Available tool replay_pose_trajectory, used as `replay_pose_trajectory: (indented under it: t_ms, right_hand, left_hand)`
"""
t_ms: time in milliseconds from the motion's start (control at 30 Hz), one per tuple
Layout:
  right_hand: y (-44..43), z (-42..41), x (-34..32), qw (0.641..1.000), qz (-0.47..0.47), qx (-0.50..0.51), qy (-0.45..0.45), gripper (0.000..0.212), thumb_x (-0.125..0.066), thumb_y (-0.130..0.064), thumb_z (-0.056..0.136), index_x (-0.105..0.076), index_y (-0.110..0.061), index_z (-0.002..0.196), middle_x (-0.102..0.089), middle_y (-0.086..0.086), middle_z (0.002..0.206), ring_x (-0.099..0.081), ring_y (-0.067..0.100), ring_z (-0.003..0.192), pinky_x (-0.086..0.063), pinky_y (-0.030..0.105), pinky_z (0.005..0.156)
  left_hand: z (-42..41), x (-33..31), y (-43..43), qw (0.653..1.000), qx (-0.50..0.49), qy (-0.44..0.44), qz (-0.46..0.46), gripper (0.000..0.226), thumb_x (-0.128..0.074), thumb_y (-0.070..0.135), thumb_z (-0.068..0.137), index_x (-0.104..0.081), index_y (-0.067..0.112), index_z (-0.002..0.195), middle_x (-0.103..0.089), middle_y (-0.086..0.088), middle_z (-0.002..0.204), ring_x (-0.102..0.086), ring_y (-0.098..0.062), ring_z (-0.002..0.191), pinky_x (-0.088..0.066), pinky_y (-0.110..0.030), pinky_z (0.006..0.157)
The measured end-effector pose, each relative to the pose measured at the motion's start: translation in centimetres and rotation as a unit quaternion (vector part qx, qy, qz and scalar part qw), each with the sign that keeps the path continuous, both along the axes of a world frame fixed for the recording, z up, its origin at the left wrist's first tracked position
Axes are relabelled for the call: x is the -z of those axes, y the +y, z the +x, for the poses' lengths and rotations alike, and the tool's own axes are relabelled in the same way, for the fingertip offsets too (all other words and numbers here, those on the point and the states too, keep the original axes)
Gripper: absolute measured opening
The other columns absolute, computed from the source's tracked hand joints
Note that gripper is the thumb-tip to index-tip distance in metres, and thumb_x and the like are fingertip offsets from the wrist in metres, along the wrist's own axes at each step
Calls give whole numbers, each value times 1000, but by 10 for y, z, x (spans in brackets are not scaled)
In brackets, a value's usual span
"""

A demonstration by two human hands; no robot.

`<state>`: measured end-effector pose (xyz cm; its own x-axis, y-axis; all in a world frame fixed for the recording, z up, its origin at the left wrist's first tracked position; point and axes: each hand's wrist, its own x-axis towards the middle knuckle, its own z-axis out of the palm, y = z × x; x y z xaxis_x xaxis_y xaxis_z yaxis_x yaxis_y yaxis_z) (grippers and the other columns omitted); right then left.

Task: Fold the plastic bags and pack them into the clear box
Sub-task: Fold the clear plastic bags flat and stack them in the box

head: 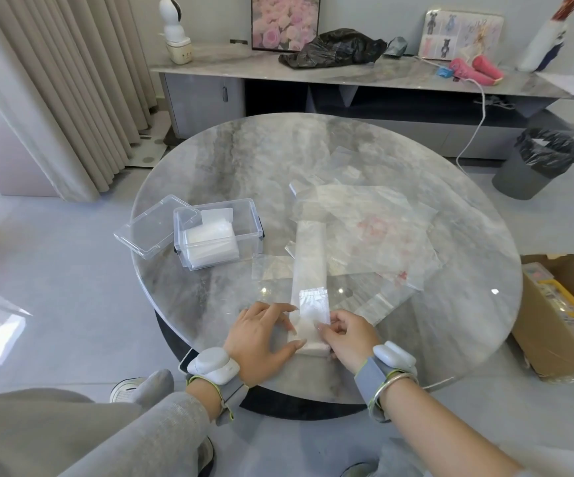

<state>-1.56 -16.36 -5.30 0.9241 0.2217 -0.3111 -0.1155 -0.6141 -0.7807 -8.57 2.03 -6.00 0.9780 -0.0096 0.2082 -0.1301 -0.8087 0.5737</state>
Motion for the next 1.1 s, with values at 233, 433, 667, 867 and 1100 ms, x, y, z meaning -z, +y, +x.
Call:
replay_pose_trajectory:
  t_ms: [233, 433, 667, 867, 1100]
  right_hand:
    - [4, 3, 2, 999, 9, 30, 12, 20, -70, -40, 81, -56, -32, 93, -72, -7, 71, -69, 16, 67, -57, 44, 72]
    - [3, 1, 3, 997, 35, 72, 12, 35, -73, -38, 80, -52, -31, 107, -71, -5, 75, -69, 17, 67, -57, 44, 74]
    - [1, 4, -9, 983, 119, 135, 45, 36, -72, -15, 84, -54, -16, 115, -71, 5, 80, -66, 16, 58, -52, 24, 51]
    - [1, 5, -8, 983, 117, 132, 41, 31, -71, -13, 85, -57, -12, 113, -70, 3, 74, -66, 16, 56, -58, 33, 58]
    - [-9, -3, -24, 966, -120, -88, -211, 16, -66, -34, 87, -57, -27, 98, -53, -14, 96, -54, 5, 79, -48, 28, 71]
  left_hand:
    - [3, 2, 7, 971, 109, -118, 176, 46, -55, 47, 90, -55, 27, 131, -63, 15, 99, -59, -9, 93, -43, -27, 88]
    - [8, 6, 8, 926, 156, -208, 274, 34, -60, 45, 86, -72, 21, 107, -67, 6, 95, -64, -15, 81, -42, -31, 86]
    - [10, 6, 4, 913, 160, -226, 300, 27, -74, 37, 80, -73, 20, 101, -65, 7, 87, -62, -15, 72, -47, -29, 79]
    - [11, 8, 2, 910, 158, -233, 304, 27, -78, 31, 76, -74, 19, 99, -65, 6, 86, -61, -16, 70, -44, -28, 78]
    - [11, 10, 0, 916, 153, -238, 284, 17, -66, 25, 83, -73, 17, 97, -62, 4, 84, -59, -17, 68, -49, -30, 64]
